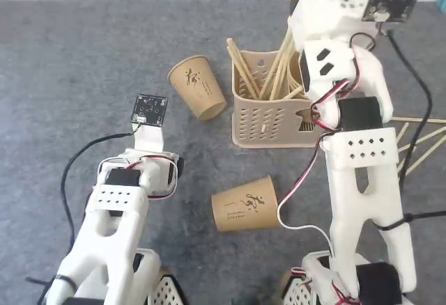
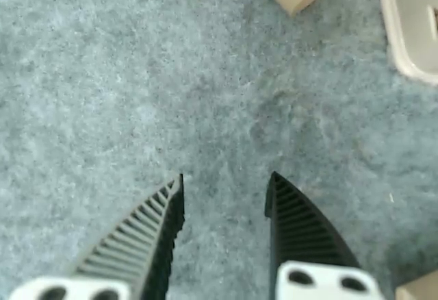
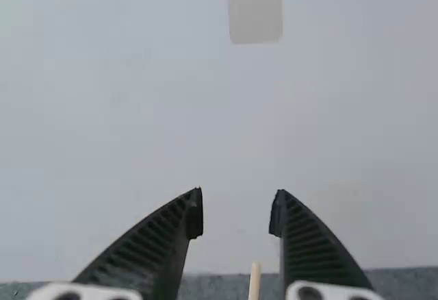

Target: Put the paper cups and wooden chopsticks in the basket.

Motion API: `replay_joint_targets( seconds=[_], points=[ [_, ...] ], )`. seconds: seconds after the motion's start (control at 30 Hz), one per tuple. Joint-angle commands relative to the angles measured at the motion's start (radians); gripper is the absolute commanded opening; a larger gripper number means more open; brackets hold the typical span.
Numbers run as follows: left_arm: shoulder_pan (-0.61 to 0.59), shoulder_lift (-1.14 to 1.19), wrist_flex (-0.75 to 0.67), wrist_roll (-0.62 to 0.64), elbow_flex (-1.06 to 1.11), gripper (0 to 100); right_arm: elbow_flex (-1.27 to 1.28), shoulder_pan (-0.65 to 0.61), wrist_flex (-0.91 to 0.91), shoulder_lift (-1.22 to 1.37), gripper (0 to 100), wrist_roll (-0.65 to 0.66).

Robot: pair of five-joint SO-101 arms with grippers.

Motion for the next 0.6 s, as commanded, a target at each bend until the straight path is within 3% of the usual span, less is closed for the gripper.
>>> replay_joint_targets(
  seconds=[0.0,0.13,0.27,0.43,0.57],
  points=[
    [0.003,0.0,-0.003,-0.009,-0.054,18,0.012,-0.001,0.125,-0.157,18.7,-0.054],
    [0.003,0.0,-0.003,-0.011,-0.054,18,0.049,0.001,0.378,-0.328,18.7,-0.057],
    [0.002,0.0,-0.003,-0.011,-0.054,18,0.112,0.09,0.648,-0.544,18.4,-0.06],
    [0.002,0.0,0.005,-0.011,-0.058,18,0.354,0.325,0.914,-0.809,18.4,-0.037],
    [0.005,0.0,0.014,-0.011,-0.059,18,0.66,0.561,0.885,-0.963,18.4,0.161]
  ],
)
